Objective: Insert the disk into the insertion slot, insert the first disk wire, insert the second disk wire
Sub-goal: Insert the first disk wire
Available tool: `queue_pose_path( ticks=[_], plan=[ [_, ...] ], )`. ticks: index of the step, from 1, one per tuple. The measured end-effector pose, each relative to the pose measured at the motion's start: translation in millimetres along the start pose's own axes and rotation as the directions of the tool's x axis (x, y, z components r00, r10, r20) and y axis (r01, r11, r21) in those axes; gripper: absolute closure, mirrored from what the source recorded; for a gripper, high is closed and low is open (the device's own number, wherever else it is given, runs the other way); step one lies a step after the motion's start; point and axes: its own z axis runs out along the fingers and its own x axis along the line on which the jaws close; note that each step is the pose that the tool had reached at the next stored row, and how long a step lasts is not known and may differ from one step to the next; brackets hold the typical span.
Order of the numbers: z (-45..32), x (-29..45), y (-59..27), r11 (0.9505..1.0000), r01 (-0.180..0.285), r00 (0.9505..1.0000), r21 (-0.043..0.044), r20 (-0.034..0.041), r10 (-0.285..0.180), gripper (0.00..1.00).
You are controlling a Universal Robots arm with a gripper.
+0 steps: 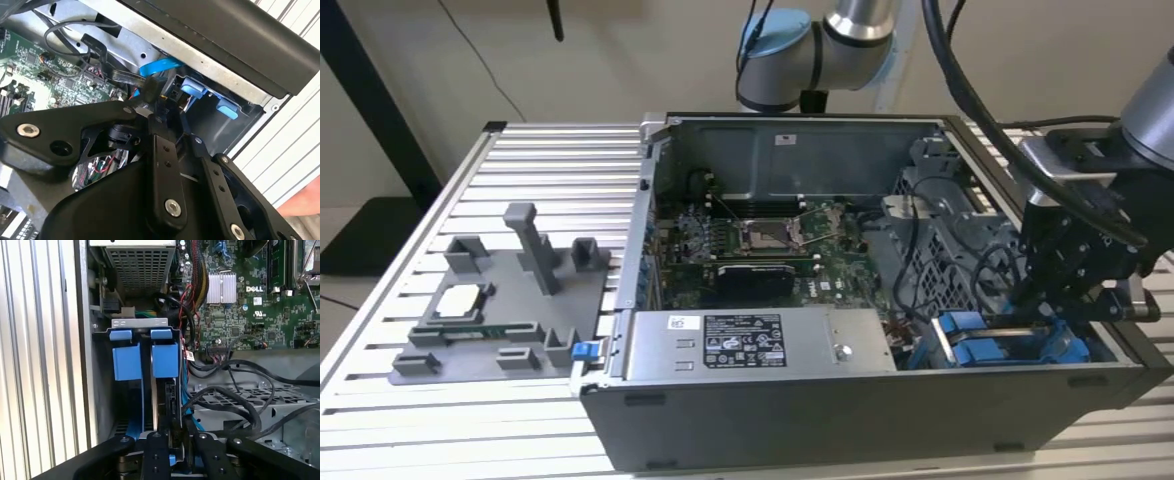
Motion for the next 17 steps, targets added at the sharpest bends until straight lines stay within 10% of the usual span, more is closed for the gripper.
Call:
queue_pose_path(
  ticks=[17],
  plan=[
    [-40.8,-3.0,0.4,1.0000,0.000,1.0000,0.0001,-0.0003,0.000,0.00]
  ],
)
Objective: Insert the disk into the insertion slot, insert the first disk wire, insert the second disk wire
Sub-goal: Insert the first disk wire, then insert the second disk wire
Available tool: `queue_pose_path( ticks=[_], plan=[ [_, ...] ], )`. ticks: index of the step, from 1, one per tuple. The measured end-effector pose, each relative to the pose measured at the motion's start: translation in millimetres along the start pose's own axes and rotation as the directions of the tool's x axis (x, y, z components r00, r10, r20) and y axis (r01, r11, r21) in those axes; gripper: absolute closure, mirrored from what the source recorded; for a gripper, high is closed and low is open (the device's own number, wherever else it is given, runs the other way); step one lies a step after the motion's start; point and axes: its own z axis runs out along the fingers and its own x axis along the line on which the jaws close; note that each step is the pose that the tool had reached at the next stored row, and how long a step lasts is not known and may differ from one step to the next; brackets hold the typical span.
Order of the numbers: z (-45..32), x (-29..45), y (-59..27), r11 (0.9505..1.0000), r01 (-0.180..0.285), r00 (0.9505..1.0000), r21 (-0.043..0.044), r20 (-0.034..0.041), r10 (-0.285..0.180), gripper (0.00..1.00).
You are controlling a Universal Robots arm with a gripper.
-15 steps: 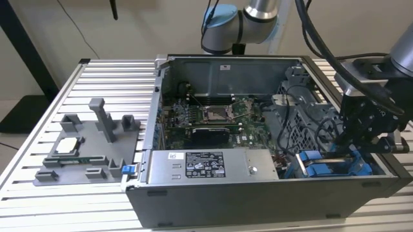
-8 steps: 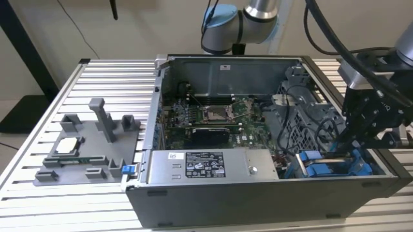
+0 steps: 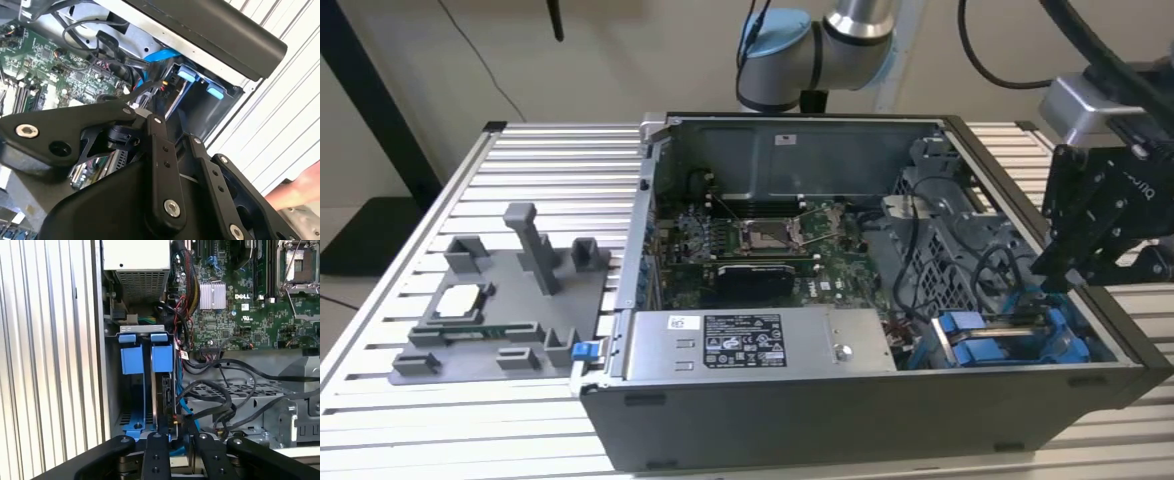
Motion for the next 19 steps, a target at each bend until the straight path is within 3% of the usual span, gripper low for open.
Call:
queue_pose_path(
  ticks=[3,19],
  plan=[
    [-4.2,-0.3,0.0,1.0000,0.000,1.0000,0.0000,0.0000,0.000,0.00],
    [-10.6,-0.8,-0.1,1.0000,0.000,1.0000,0.0000,0.0000,0.000,0.00]
  ],
)
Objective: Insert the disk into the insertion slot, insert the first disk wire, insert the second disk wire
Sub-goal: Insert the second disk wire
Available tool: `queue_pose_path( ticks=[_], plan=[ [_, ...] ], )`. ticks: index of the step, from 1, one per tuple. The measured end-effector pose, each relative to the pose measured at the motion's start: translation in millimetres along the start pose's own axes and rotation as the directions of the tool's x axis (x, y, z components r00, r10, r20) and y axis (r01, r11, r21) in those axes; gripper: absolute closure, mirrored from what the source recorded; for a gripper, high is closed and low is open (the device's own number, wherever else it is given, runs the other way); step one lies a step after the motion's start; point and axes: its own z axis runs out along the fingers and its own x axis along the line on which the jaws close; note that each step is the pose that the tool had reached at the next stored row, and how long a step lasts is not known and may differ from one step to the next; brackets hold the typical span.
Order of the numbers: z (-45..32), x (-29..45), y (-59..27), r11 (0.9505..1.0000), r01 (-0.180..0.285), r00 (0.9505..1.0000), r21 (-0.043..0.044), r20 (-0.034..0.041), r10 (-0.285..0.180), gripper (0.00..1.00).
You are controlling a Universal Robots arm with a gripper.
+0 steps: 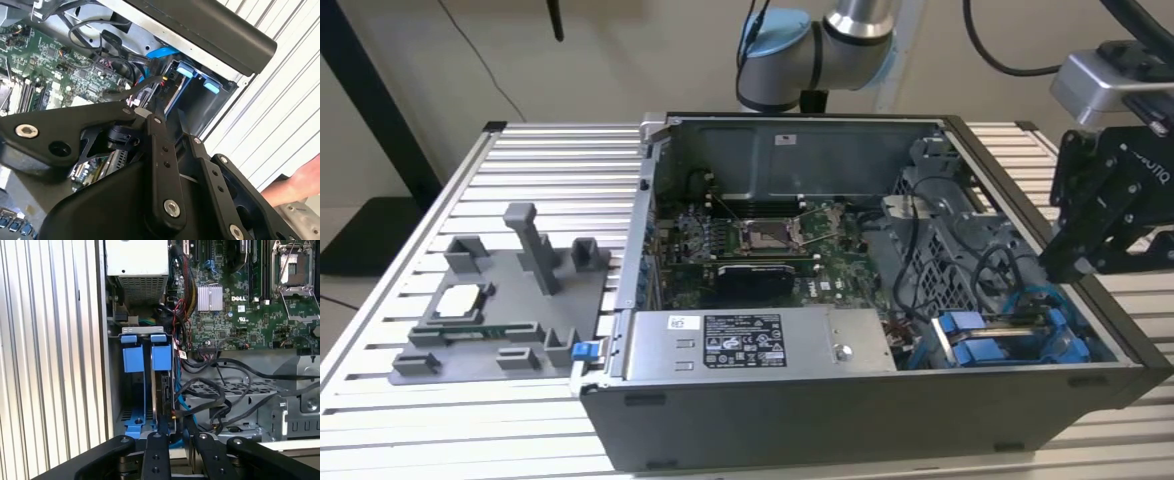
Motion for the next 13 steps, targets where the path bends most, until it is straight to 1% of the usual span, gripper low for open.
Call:
queue_pose_path(
  ticks=[3,4,7,8,10,13],
  plan=[
    [-1.9,-1.9,0.1,1.0000,0.000,1.0000,0.0013,0.0002,0.000,0.00],
    [-2.2,-3.0,0.2,1.0000,0.000,1.0000,0.0038,0.0003,0.000,0.00],
    [-2.0,-7.1,0.3,0.9999,0.001,1.0000,0.0150,0.0010,-0.001,0.00],
    [-1.6,-9.2,0.2,0.9999,0.001,1.0000,0.0168,0.0010,-0.001,0.00],
    [0.2,-12.8,-0.7,0.9998,0.001,1.0000,0.0179,0.0012,-0.001,0.00],
    [4.8,-16.0,-4.4,0.9998,0.001,1.0000,0.0180,0.0013,-0.001,0.00]
  ],
)
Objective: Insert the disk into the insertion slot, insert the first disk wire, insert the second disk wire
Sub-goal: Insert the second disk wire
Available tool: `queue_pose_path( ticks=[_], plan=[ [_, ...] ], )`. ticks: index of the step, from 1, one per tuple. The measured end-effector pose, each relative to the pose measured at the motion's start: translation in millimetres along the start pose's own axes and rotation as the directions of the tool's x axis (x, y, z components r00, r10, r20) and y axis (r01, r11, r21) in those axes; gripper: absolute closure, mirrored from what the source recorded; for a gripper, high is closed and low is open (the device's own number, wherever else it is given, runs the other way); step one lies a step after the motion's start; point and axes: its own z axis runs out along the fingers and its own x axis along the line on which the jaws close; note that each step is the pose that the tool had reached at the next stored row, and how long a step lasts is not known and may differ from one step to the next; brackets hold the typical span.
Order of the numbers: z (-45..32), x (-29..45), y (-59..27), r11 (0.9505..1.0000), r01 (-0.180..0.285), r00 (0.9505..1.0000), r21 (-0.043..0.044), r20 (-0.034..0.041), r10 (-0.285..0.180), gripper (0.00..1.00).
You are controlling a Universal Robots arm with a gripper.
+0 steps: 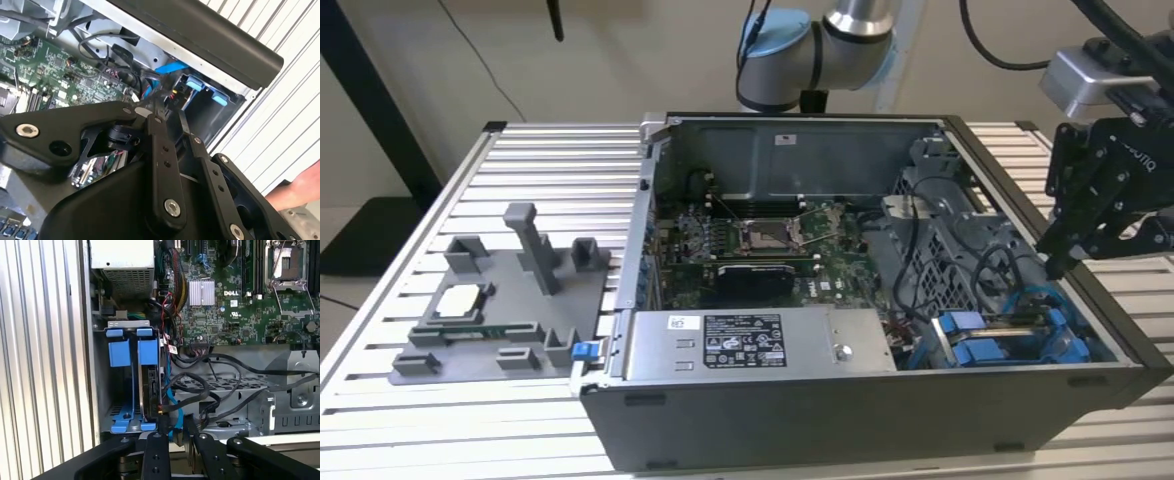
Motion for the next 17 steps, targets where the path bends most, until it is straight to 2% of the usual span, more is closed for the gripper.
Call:
queue_pose_path(
  ticks=[9,17],
  plan=[
    [8.2,-2.4,-16.5,1.0000,0.000,1.0000,-0.0001,0.0001,0.000,0.00],
    [18.3,-1.9,-19.6,1.0000,0.000,1.0000,0.0000,-0.0002,0.000,0.00]
  ],
)
